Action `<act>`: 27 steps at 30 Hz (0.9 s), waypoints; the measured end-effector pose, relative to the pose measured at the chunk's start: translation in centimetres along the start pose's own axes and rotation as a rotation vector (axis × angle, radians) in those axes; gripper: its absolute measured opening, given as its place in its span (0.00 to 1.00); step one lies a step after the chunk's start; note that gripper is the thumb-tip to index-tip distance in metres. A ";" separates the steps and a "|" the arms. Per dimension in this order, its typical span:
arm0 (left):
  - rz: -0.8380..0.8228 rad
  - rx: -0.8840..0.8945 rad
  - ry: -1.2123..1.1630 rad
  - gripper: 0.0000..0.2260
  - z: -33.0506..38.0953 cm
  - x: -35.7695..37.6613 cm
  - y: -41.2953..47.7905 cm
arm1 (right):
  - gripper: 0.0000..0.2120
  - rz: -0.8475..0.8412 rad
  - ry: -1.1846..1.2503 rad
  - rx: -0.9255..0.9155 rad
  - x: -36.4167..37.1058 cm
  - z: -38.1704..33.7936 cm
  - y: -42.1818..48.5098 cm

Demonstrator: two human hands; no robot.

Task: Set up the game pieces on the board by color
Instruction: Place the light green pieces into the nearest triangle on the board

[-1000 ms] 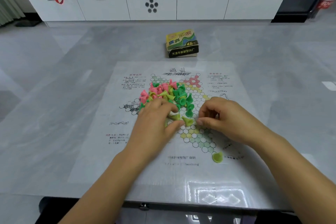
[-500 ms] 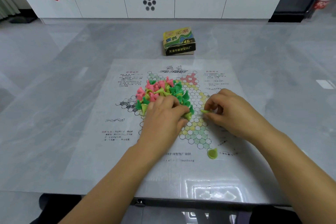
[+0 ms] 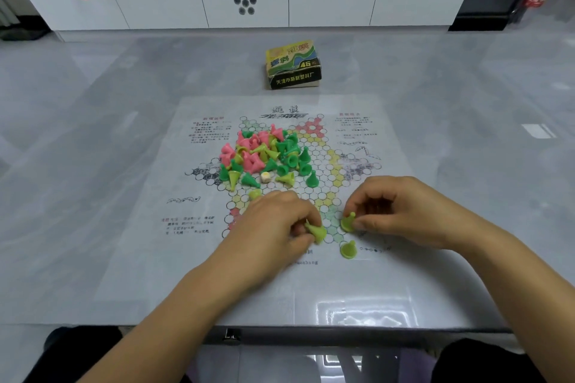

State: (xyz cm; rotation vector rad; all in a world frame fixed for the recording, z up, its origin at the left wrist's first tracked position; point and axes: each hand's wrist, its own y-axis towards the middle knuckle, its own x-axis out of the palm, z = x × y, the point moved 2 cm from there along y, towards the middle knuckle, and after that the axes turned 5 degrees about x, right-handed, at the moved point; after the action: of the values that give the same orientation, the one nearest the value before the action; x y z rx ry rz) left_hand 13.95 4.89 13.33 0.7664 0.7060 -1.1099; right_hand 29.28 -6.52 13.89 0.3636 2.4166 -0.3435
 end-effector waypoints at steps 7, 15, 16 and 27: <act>-0.026 -0.063 -0.109 0.09 0.5 0.7 0.1 | 0.07 -0.036 -0.065 0.006 0.3 -0.2 -0.2; 0.049 -0.121 -0.102 0.06 0.2 0.0 0.2 | 0.08 -0.171 0.083 0.067 -0.4 -0.5 -1.4; 0.056 -0.105 -0.063 0.07 0.2 -0.1 0.2 | 0.08 -0.193 0.035 0.078 -0.1 -0.7 -1.5; -0.031 -0.142 -0.131 0.07 0.9 0.7 0.1 | 0.11 -0.089 -0.218 0.092 0.8 -1.1 -1.3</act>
State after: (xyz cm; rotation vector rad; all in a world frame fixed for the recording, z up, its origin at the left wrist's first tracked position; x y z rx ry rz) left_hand 14.38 3.82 13.29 0.5588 0.6800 -1.1146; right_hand 27.61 -7.20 14.45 0.2457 2.2122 -0.5080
